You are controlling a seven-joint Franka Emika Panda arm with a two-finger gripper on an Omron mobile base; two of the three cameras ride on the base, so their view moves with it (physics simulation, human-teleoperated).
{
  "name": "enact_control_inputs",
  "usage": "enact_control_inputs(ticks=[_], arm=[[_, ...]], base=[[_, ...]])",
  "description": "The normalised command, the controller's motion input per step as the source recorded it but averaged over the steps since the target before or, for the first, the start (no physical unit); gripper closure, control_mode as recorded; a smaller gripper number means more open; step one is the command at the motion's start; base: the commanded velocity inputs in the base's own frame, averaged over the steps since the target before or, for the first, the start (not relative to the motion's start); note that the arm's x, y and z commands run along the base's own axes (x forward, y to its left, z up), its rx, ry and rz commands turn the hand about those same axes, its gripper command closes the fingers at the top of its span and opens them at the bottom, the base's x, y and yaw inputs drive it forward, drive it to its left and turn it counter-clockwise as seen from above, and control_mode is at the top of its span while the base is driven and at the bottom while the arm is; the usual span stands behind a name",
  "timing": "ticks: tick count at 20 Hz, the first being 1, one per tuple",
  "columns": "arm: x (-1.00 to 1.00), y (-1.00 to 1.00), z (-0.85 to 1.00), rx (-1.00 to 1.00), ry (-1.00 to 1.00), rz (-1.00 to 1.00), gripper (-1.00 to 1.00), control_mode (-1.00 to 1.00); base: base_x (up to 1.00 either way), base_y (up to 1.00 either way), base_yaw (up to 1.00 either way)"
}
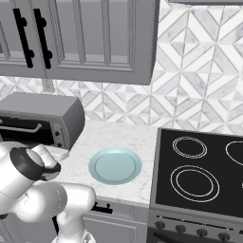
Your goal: Pick up the kebab skewer and baguette bread, and place them inside the toaster oven. Close the toaster oven door and start by setting the timer.
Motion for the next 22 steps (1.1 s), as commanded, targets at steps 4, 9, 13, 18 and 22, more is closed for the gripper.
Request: enact_control_inputs(ticks=[4, 9, 13, 18, 22], arm=[[-0.05, 0.03, 0.0, 0.01, -0.01, 0.0, -1.0, -1.0], [0.01, 0.01, 0.0, 0.01, -0.01, 0.0, -1.0, -1.0], [0.02, 0.0, 0.0, 0.0, 0.0, 0.0, -1.0, -1.0], [0.03, 0.03, 0.0, 0.0, 0.0, 0.0, -1.0, -1.0], [0.0, 0.09, 0.0, 0.0, -0.03, 0.0, -1.0, -1.0]], base=[[0.0, 0.0, 0.0], [0.0, 0.0, 0.0], [0.0, 0.0, 0.0], [0.0, 0.0, 0.0], [0.0, 0.0, 0.0]])
